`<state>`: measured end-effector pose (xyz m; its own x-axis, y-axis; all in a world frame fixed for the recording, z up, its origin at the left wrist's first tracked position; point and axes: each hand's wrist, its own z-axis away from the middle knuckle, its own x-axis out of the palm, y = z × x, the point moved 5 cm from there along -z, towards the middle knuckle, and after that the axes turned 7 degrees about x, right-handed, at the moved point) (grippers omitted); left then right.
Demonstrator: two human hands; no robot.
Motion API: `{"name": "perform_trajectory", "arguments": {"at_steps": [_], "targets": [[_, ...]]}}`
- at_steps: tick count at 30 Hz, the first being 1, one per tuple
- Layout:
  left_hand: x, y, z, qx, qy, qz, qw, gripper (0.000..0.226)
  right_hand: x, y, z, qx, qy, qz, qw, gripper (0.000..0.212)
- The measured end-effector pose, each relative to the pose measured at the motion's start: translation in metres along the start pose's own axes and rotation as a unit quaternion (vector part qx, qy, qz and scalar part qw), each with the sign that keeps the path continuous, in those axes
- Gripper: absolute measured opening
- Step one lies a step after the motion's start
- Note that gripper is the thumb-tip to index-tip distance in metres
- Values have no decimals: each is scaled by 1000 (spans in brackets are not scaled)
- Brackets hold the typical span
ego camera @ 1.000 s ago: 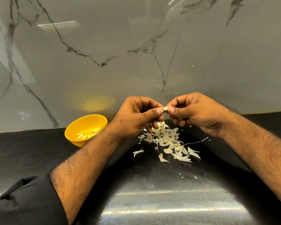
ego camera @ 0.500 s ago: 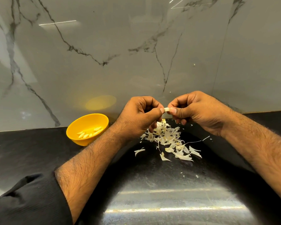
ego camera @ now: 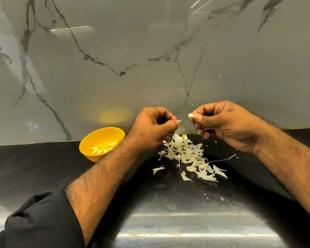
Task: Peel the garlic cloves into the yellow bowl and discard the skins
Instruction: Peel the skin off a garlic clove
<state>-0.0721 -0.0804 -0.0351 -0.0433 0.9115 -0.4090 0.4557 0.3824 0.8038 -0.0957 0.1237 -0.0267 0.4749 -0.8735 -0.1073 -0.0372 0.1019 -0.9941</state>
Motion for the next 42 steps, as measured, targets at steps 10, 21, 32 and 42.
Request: {"name": "perform_trajectory", "arguments": {"at_steps": [10, 21, 32, 42], "targets": [[3, 15, 0, 94, 13, 10, 995, 19, 6, 11, -3, 51, -7, -22, 998, 22], [5, 10, 1, 47, 17, 66, 997, 12, 10, 12, -3, 41, 21, 33, 998, 33], [9, 8, 3, -4, -24, 141, 990, 15, 7, -12, 8, -100, 109, 273, 951, 8], [8, 9, 3, 9, -27, 109, 994, 17, 5, -10, 5, -86, 80, 281, 952, 8]]}}
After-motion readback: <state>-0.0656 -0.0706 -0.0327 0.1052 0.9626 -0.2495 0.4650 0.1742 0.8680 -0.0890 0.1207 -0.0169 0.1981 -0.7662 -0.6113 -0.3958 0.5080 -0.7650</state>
